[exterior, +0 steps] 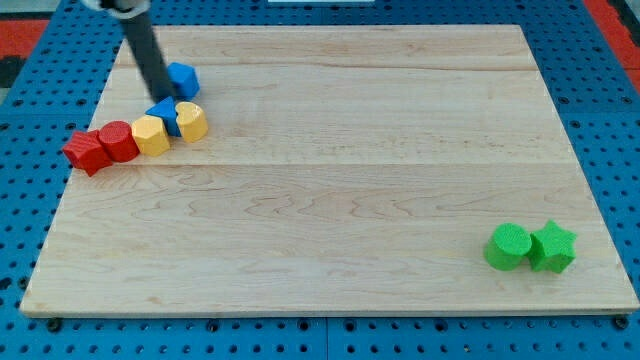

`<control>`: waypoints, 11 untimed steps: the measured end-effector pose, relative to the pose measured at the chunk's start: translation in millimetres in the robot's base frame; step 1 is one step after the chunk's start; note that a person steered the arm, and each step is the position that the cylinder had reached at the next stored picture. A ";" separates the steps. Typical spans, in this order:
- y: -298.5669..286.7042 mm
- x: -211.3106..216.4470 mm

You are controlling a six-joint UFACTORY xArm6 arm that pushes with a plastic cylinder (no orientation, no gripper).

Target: Slide the blue cube to the top left

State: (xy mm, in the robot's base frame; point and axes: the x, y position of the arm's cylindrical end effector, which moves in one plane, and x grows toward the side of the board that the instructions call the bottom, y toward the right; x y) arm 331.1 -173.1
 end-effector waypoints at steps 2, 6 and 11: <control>116.4 -26.9; -42.1 -52.9; -75.5 -64.5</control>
